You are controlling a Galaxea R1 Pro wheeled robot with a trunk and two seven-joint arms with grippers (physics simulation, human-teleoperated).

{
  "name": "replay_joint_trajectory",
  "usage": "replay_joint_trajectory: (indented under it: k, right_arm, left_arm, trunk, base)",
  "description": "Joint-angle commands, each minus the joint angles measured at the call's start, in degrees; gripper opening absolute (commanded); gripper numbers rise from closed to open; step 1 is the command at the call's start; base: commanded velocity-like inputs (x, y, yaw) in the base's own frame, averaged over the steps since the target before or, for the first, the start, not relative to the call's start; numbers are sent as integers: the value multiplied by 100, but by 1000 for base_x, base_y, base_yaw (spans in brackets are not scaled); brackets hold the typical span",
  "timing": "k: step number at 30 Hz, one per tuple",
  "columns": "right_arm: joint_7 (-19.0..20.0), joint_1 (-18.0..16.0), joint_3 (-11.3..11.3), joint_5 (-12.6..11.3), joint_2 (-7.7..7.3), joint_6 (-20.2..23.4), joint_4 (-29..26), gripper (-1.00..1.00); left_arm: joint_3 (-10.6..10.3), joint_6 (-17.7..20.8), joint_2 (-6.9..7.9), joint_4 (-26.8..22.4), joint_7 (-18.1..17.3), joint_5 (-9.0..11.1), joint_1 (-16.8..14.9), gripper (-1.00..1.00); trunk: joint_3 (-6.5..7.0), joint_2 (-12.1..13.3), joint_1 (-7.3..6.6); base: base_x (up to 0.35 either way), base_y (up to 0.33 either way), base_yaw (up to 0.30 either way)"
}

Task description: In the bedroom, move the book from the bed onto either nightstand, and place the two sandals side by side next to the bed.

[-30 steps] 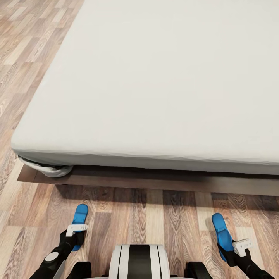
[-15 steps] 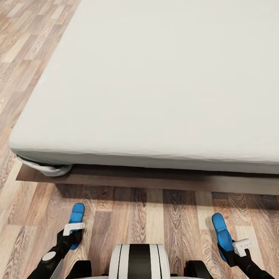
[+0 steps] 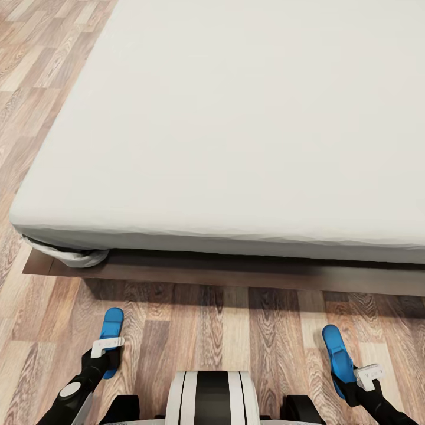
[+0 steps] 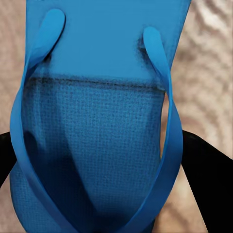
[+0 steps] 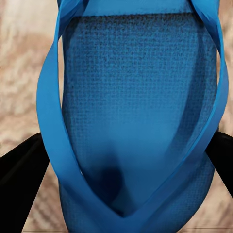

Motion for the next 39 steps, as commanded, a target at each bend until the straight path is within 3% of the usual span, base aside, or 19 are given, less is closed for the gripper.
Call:
replay_joint_trajectory:
  k: [1, 37, 38, 39]
  right_arm:
    - [29, -3, 35, -64, -3, -13, 5, -100]
    - [29, -3, 35, -64, 4, -14, 5, -100]
    - [29, -3, 35, -64, 4, -15, 5, -100]
    - [29, -3, 35, -64, 4, -17, 5, -100]
  left_arm:
    - [17, -14, 3, 57, -4, 55, 3, -100]
    - [129, -14, 3, 49, -13, 55, 3, -100]
    - [129, -14, 3, 49, -13, 55, 3, 100]
    - [129, -14, 3, 49, -13, 55, 3, 100]
  trunk:
    - [-4, -1, 1]
    - [-4, -1, 1]
    - [-4, -1, 1]
    - [-4, -1, 1]
  base:
    - [0, 0, 0]
    - [0, 0, 0]
    - [0, 0, 0]
    - [0, 0, 0]
